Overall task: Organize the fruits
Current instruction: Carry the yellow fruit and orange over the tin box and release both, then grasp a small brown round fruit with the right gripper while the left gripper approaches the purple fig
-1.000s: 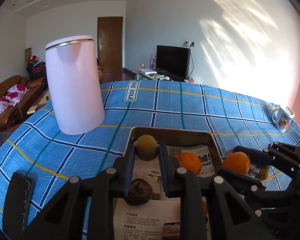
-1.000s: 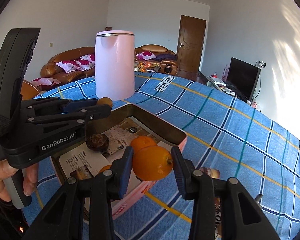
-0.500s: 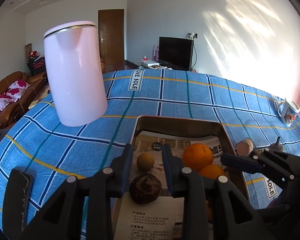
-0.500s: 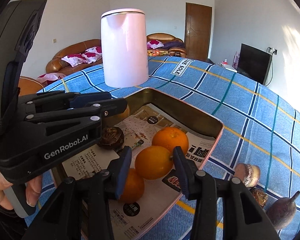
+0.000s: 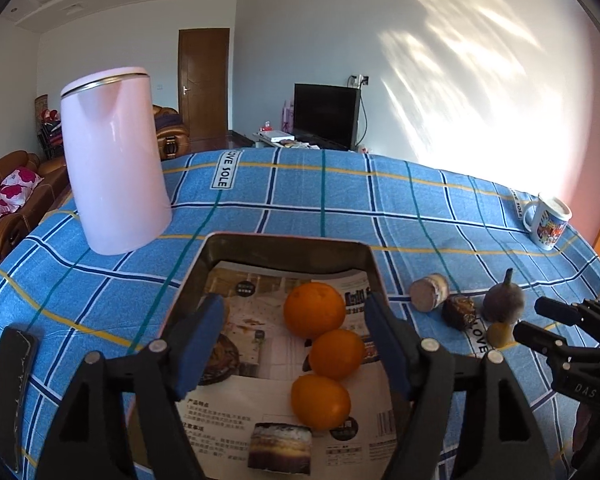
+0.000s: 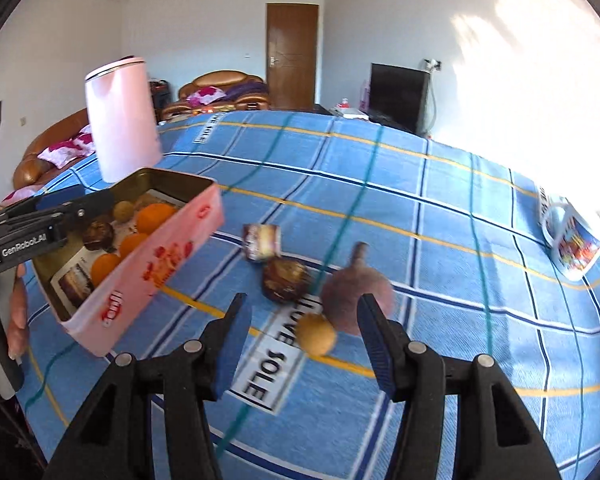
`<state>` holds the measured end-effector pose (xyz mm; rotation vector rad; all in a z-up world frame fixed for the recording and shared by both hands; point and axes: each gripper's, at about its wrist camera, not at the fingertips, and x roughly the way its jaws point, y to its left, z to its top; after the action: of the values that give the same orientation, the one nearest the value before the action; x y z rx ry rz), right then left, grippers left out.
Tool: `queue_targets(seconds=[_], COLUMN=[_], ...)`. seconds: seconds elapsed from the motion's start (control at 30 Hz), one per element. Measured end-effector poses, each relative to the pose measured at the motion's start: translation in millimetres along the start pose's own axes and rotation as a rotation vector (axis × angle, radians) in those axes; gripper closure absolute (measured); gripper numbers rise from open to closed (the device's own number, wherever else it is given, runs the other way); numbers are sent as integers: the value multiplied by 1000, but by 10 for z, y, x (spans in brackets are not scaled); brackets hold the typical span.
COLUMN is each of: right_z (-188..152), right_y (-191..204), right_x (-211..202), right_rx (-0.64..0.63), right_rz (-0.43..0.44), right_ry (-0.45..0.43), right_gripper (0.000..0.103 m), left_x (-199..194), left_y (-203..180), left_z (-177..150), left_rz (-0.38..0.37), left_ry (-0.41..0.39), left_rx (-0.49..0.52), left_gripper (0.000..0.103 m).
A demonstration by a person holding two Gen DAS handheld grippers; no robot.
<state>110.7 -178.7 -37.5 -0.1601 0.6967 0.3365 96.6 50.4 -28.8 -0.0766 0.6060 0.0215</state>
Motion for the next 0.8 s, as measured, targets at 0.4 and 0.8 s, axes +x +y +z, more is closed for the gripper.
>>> queue_targets(seconds=[0.4,0.8], right_z=[-116,-116], right_y=[-158,-141], right_x=[277,343], right_rx=[126,124], right_rz=[42,100], right_ry=[115,137], right_gripper=[47,74], left_x=[-43,-25], left_y=[-223,-569], left_z=[3,36], left_rz=[-25,-51], left_ry=[0,4], left_rx=[45,117], left_gripper=[28,28])
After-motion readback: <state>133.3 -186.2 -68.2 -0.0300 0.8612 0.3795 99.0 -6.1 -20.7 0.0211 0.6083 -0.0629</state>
